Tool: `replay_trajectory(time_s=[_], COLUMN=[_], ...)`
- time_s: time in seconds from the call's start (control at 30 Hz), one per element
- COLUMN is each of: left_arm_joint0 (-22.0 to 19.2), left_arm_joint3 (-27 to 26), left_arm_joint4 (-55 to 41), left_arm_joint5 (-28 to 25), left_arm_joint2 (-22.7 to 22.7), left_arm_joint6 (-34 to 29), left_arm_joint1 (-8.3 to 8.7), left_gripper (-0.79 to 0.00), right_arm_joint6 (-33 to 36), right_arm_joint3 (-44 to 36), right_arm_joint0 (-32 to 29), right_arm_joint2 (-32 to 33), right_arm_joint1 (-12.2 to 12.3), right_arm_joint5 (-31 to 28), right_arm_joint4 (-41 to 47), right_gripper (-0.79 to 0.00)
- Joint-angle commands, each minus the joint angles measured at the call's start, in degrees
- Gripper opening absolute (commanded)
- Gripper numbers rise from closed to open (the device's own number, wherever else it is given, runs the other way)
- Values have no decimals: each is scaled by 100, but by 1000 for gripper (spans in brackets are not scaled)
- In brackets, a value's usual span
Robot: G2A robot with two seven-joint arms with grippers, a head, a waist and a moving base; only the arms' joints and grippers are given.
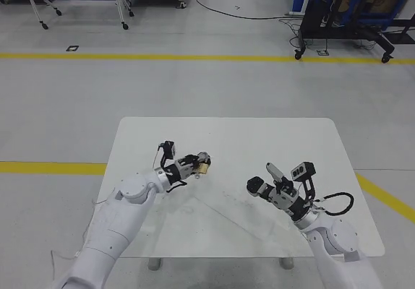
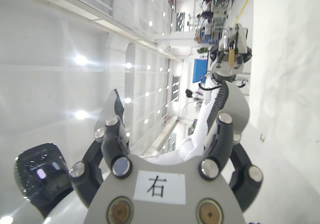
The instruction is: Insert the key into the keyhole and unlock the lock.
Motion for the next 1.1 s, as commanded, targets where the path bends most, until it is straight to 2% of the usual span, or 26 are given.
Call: replay_trajectory(time_s=[0.0, 0.07, 0.23, 0.4, 0.43, 0.47, 0.5, 0.67, 0.77, 0.83, 0.97, 1.07], left_arm_joint0=[-139, -314, -833, -1225, -1257, -1289, -1310, -1197, -941, -654, 264, 1045], left_arm_joint3=[-71, -73, 264, 682, 741, 786, 807, 586, 113, -477, -2417, -3891], left_arm_joint4=[854, 1239, 1782, 2031, 2012, 1996, 1996, 1853, 1834, 1951, 2367, 2760], left_arm_joint5=[542, 943, 1648, 1869, 1861, 1876, 1883, 1907, 1902, 1869, 2086, 2369], left_arm_joint2=[333, 587, 1241, 1802, 1856, 1892, 1916, 1749, 1423, 1130, 223, -637], left_arm_joint6=[309, 434, 204, -182, -242, -288, -308, -383, -294, -199, -40, -110], left_arm_joint1=[-34, -87, -278, -500, -533, -558, -577, -538, -399, -260, 96, 343], left_gripper=[-785, -785, -785, -785, -702, -256, 0, 0, 0, 0, 0, 0], right_arm_joint6=[48, 48, 48, 48, 48, 48, 48, 48, 48, 22, -291, -399], right_arm_joint3=[84, 84, 84, 84, 84, 84, 84, 84, 84, 82, -123, -348], right_arm_joint0=[103, 103, 103, 103, 103, 103, 103, 103, 103, 106, 38, -186], right_arm_joint2=[-59, -59, -59, -59, -59, -59, -59, -59, -59, -61, 82, 480], right_arm_joint1=[-2, -2, -2, -2, -2, -2, -2, -2, -2, -3, 8, 29], right_arm_joint5=[22, 22, 22, 22, 22, 22, 22, 22, 22, 24, -309, -890], right_arm_joint4=[104, 104, 104, 104, 104, 104, 104, 104, 104, 106, -3, 115], right_gripper=[0, 0, 0, 0, 0, 0, 0, 0, 0, 0, 0, 0])
